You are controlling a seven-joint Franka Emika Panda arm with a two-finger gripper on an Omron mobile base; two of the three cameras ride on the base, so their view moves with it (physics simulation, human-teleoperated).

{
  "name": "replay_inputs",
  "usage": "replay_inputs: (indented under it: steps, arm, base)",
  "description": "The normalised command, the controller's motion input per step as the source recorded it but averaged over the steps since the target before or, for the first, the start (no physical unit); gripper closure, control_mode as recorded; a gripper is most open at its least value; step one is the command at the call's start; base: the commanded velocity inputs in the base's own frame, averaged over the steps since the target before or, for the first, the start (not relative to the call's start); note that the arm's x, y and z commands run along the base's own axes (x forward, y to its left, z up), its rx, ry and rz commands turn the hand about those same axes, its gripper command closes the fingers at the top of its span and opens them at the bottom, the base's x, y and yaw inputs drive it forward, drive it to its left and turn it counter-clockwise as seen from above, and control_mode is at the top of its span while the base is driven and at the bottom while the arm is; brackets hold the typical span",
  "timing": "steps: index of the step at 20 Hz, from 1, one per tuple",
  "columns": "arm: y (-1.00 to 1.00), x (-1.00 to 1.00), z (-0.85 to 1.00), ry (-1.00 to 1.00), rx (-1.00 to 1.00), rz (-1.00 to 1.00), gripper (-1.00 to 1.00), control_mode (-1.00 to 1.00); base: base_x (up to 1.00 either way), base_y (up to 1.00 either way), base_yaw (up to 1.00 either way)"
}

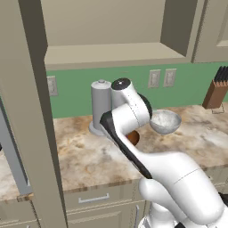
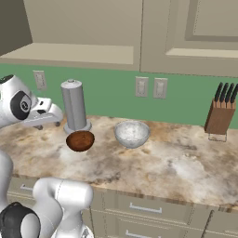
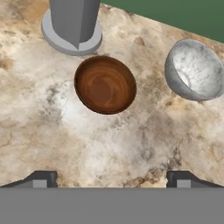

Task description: Pick up the bowls on the counter and stack them on top of one another in the open cabinet. Place the smaller bowl on top of the larger bowl.

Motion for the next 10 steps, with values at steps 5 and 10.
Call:
replay_inputs:
  steps: [5, 10]
  arm:
    - [0.16, 0.04, -0.37, 0.0, -0.06, 0.0, -1.0, -1.0]
    - [0.16, 0.16, -0.27, 0.0, -0.04, 0.0, -1.0, -1.0]
  base:
    - [0.0, 0.0, 0.0]
    - [0.0, 0.0, 0.0]
